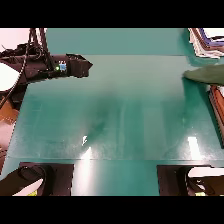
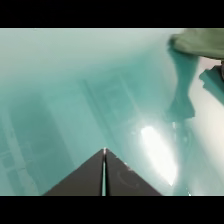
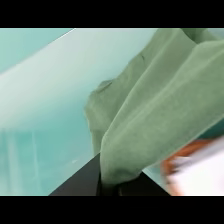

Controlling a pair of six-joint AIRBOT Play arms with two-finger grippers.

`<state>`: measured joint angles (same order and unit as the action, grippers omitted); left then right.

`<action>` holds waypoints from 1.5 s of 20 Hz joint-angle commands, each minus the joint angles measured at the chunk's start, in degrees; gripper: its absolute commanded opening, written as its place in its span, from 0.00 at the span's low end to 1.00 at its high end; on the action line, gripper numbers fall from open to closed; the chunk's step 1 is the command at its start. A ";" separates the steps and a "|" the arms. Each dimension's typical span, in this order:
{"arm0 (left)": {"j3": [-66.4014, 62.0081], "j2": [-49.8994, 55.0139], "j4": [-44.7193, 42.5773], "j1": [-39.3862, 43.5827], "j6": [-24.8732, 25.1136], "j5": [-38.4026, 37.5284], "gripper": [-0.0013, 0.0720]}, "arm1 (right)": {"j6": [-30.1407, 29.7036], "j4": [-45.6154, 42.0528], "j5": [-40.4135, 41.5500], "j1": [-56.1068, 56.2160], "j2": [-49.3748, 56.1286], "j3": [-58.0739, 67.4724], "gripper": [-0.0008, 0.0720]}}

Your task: Fold the shirts.

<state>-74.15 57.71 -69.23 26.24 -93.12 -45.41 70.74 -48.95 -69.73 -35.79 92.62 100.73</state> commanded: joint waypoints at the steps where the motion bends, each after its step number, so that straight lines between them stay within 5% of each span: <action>1: 0.02 0.02 0.02 0.13 -0.11 0.50 0.06 | -0.02 -0.13 3.43 -4.31 0.17 1.55 0.04; 9: 0.02 0.02 0.02 0.15 -0.04 0.35 0.06 | -0.02 -0.33 0.00 -4.44 -0.70 17.25 0.04; 16: 0.02 0.02 0.00 0.13 0.11 -1.95 0.06 | -0.09 -2.58 -3.85 -11.96 -9.33 3.45 0.04; 23: 0.02 0.02 0.00 0.13 0.11 -2.19 0.06 | -0.02 -23.02 -9.20 -23.65 -21.40 -15.91 0.05; 25: 0.02 0.02 0.00 0.15 0.11 -2.21 0.06 | -0.02 -24.24 -9.05 -27.61 -24.63 -20.48 0.35; 28: 0.02 0.02 0.00 0.13 0.11 -2.19 0.06 | -0.02 -24.06 -8.59 -30.82 -27.43 -24.79 0.61; 30: 0.02 0.02 0.02 0.15 0.11 -2.21 0.06 | -0.02 -23.02 -9.01 -29.38 -27.71 -24.83 0.65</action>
<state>-74.15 57.71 -69.21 26.35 -93.01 -47.57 70.65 -71.64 -78.28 -64.34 66.76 78.43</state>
